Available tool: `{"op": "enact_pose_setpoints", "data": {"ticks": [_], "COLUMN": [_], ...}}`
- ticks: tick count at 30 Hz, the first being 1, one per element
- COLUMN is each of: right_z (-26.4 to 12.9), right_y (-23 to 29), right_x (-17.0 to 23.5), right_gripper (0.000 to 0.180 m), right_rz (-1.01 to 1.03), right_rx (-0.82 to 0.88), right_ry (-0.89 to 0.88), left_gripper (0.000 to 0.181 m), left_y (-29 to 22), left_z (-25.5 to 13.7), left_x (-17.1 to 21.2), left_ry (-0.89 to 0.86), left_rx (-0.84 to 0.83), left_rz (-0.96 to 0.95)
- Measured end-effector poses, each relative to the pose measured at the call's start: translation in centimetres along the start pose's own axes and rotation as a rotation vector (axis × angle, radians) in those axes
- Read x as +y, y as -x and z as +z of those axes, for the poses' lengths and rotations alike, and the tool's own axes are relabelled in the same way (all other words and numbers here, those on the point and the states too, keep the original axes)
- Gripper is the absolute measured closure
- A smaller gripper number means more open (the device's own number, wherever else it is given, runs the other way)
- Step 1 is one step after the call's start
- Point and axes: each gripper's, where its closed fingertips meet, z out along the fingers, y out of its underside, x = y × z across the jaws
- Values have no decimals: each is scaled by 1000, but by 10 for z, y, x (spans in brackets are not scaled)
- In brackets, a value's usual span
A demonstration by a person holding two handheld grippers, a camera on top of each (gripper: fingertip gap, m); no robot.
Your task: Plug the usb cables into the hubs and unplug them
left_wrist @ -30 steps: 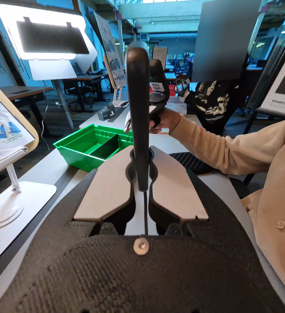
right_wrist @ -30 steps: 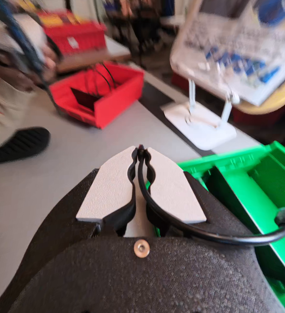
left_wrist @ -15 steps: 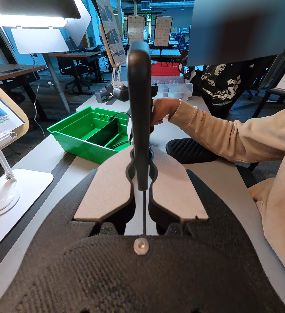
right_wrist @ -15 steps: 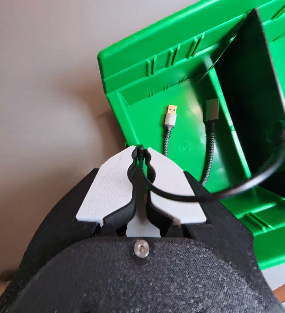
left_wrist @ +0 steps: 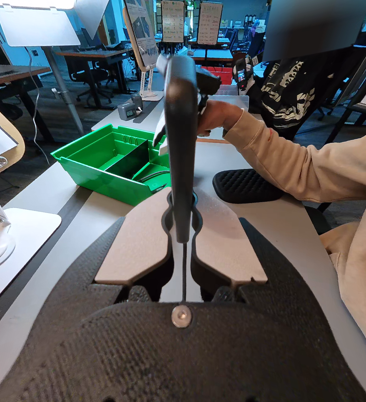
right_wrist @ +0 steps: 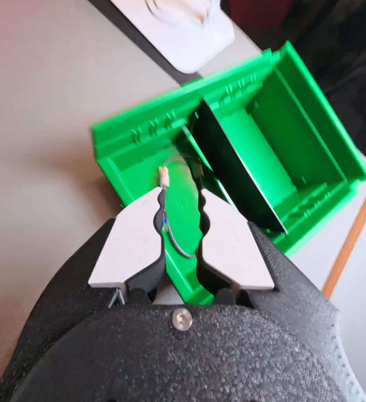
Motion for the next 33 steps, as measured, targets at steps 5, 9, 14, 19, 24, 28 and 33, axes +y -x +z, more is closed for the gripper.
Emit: {"op": "enact_pose_setpoints", "data": {"ticks": [5,9,14,19,24,28,33], "right_z": [-41,-83,-91,-85,-93,-111,-149], "right_y": [75,143,196,216,221,206,127], "right_x": [-80,-114,-111,-101,-100,-101,-116], "right_gripper": [148,147,136,159,168,168,168], "right_rz": [-122,-238,-374,-465,-483,-488,-422], "right_rx": [-265,-474,-591,-628,-676,-621,-313], "right_ry": [-422,-633,-599,-542,-561,-597,-666], "left_gripper": [169,169,168,168,168,144,137], "left_y": [-3,-10,-34,-56,-56,-56,-39], "left_z": [7,20,46,69,69,52,-9], "left_x": [5,21,48,58,53,23,-27], "left_ry": [14,107,263,310,280,150,-53], "left_rx": [29,58,110,149,133,132,21], "left_rz": [-20,-15,56,117,138,108,95]}}
